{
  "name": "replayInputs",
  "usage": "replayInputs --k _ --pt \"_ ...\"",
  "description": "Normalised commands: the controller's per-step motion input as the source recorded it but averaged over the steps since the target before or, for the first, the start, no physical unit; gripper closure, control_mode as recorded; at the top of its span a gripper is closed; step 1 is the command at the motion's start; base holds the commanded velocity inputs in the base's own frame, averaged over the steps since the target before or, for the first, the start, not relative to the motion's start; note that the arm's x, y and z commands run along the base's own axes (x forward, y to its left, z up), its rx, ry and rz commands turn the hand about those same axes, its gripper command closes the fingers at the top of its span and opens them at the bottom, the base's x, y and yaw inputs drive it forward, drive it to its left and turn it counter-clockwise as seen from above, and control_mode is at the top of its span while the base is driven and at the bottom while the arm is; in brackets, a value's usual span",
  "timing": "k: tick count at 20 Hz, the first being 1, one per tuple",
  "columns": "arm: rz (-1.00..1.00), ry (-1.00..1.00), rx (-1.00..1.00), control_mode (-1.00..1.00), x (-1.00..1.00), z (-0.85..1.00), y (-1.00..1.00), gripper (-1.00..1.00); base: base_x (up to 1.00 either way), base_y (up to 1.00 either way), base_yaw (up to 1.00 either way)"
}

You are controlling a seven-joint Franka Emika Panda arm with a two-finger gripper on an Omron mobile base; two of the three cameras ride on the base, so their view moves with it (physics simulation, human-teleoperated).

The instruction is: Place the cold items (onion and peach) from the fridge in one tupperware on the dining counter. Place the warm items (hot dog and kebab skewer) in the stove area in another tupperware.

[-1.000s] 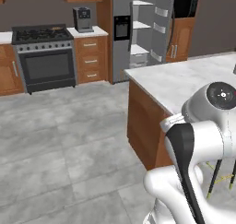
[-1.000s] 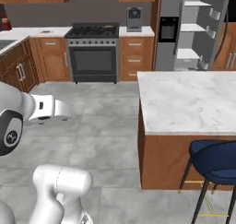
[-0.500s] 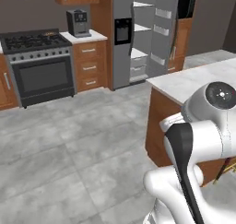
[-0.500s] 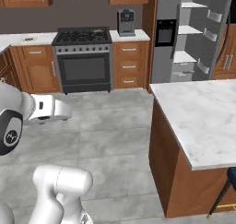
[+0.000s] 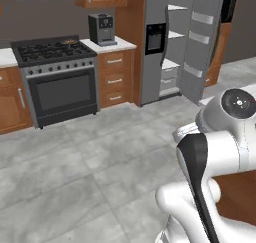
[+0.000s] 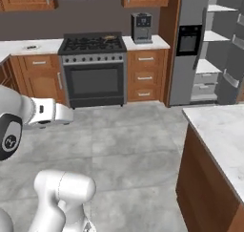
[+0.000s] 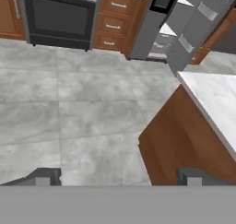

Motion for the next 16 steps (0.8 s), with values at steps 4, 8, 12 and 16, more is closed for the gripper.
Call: replayInputs --k 4,8,12,16 --pt "0.0 0.0 0.0 1.0 0.0 0.0 0.0 -1.0 1.0 0.45 0.13" --pt "0.0 0.0 0.0 1.0 0.0 0.0 0.0 -1.0 1.0 0.32 0.19" --pt "0.0 0.0 0.0 1.0 0.0 0.0 0.0 -1.0 1.0 0.2 0.27" --pt "0.0 0.0 0.0 1.0 0.0 0.0 0.0 -1.0 1.0 0.0 0.28"
